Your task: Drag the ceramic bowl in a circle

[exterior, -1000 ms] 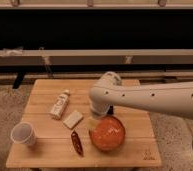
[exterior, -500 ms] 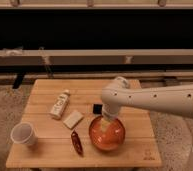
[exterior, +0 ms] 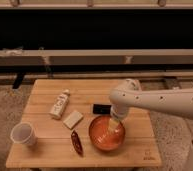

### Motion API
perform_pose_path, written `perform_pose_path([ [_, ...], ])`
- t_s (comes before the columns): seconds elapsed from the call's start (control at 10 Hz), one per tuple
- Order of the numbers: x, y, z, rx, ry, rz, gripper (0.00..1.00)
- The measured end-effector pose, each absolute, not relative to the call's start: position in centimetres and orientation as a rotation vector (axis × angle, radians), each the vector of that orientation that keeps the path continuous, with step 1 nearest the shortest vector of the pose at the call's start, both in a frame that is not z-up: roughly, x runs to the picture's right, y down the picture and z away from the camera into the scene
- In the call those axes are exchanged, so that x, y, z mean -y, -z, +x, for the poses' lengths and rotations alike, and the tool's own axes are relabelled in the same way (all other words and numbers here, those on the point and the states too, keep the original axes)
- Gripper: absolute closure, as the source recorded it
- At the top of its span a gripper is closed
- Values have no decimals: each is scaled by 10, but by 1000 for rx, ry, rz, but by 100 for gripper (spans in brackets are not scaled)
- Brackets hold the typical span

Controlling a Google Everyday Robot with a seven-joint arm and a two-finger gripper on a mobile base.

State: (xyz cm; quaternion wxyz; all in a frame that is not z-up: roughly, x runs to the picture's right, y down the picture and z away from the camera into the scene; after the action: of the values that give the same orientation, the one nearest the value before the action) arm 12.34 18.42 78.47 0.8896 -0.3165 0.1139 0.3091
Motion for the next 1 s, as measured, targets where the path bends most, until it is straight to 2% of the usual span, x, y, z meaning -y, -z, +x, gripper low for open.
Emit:
perform_pose_path([
  [0.6, -206, -809, 149, -311, -662, -692, 22],
  [1.0, -220, -811, 152, -311, -693, -730, 63],
])
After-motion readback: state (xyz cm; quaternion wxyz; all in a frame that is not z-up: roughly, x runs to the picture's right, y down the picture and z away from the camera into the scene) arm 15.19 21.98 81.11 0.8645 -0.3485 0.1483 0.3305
